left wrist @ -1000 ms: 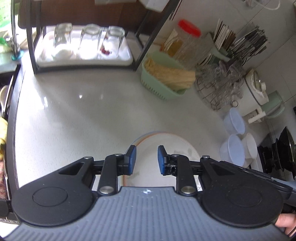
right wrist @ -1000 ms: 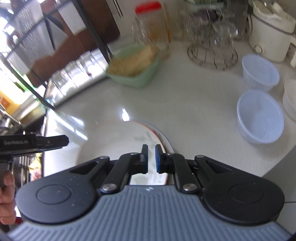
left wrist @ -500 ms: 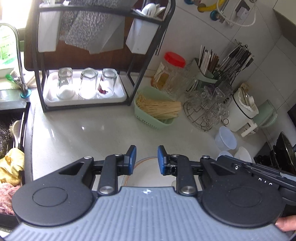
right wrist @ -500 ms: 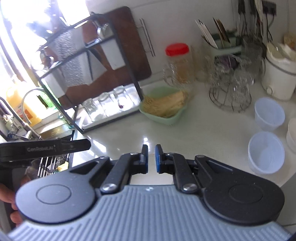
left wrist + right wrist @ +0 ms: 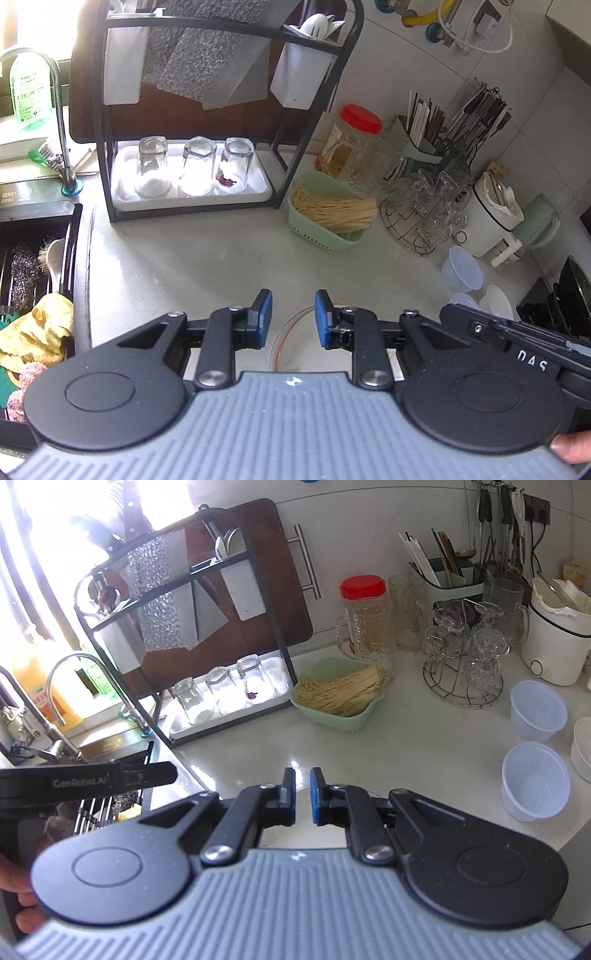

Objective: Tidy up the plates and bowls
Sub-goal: 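Lift the left gripper off the stack and move toward the plastic bowls, then close the left gripper on the rim of a translucent plastic bowl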

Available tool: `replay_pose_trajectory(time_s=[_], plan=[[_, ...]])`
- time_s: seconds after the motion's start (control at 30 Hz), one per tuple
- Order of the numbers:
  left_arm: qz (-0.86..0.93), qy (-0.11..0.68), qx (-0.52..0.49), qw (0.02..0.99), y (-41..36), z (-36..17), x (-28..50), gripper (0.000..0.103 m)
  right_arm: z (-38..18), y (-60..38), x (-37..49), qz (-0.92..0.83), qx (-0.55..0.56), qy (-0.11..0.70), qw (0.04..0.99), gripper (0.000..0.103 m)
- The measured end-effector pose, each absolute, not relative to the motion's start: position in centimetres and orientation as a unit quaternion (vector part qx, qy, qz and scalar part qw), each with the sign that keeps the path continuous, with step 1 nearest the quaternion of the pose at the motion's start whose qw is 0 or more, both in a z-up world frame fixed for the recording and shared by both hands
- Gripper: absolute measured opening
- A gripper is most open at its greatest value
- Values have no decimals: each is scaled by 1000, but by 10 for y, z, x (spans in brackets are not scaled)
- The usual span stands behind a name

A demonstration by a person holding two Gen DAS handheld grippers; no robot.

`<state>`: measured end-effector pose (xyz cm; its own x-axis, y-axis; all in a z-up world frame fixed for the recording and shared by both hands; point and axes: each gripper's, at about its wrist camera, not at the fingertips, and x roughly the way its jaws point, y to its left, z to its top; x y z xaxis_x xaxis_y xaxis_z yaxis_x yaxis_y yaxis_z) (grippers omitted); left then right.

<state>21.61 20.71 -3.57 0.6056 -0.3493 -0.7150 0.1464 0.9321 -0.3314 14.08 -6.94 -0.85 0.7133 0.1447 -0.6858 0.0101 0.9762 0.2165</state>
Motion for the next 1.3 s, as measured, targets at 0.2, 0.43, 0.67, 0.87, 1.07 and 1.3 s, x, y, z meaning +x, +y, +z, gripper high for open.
replay_pose_trajectory(time_s=[0.2,0.43,0.67,0.87,1.07,1.3], plan=[[-155,421,-105,888,214,-34,214,28,-11,-58,134,24,114,372,921,11],[-168,433,-85,882,208,-44,216,28,-12,-60,120,5,114,365,924,11],[-170,431,-89,882,175,-47,217,28,-14,-87,123,19,111,367,923,11],[-165,426,-96,884,124,-49,219,28,-6,-145,126,15,81,368,926,12],[-155,423,-110,886,63,-47,215,28,-1,-202,127,23,73,358,930,11],[-157,433,-109,881,-10,-52,213,28,-9,-263,123,35,77,360,929,11]])
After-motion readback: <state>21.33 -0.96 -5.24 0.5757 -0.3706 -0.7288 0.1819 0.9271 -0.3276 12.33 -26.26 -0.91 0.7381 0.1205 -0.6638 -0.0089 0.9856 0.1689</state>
